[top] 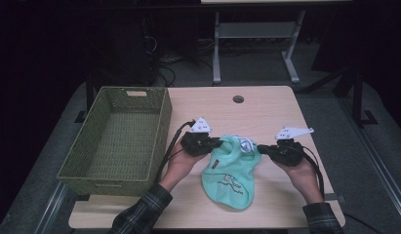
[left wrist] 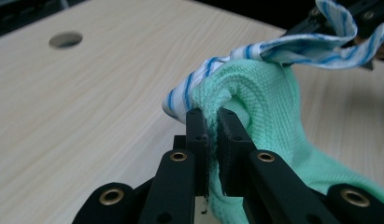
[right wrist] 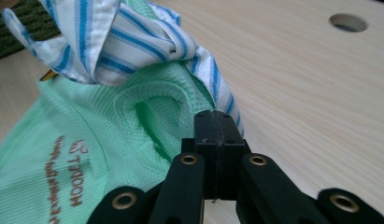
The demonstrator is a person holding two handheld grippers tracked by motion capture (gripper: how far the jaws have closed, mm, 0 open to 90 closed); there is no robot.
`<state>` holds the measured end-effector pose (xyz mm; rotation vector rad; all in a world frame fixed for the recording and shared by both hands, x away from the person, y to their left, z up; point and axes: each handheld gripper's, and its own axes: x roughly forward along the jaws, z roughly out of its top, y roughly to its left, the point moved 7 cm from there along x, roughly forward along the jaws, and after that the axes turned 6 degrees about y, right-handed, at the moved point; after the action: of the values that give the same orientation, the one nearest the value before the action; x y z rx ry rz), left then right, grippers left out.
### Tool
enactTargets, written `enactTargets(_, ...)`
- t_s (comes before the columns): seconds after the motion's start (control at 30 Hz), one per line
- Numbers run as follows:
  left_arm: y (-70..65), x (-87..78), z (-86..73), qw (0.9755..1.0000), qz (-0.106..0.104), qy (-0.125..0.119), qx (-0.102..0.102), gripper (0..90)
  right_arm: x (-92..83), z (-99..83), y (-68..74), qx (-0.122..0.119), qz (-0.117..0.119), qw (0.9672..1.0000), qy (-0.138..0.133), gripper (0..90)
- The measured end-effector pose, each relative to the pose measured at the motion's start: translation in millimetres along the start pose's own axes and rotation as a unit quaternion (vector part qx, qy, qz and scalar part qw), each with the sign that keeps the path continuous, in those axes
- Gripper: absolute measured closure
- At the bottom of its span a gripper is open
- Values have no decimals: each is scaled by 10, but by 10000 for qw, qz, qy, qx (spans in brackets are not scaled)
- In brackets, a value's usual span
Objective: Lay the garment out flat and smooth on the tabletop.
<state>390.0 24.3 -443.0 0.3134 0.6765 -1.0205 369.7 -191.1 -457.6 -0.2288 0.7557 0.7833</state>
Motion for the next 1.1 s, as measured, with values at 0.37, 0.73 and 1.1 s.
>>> enactTargets(0.37, -97, 154, -558, 9958, -114, 913, 10, 802, 442, -226, 153, -47, 363, 9966, 742, 888)
enactTargets(0.73, -86, 15, -534, 9964, -300, 727, -307, 534, 195, -231, 187, 13, 474, 9974, 550, 783)
enactTargets(1.1, 221, 206, -261, 9965, 22, 567, -615, 583, 298, -121, -23, 331, 507, 9971, 459, 727)
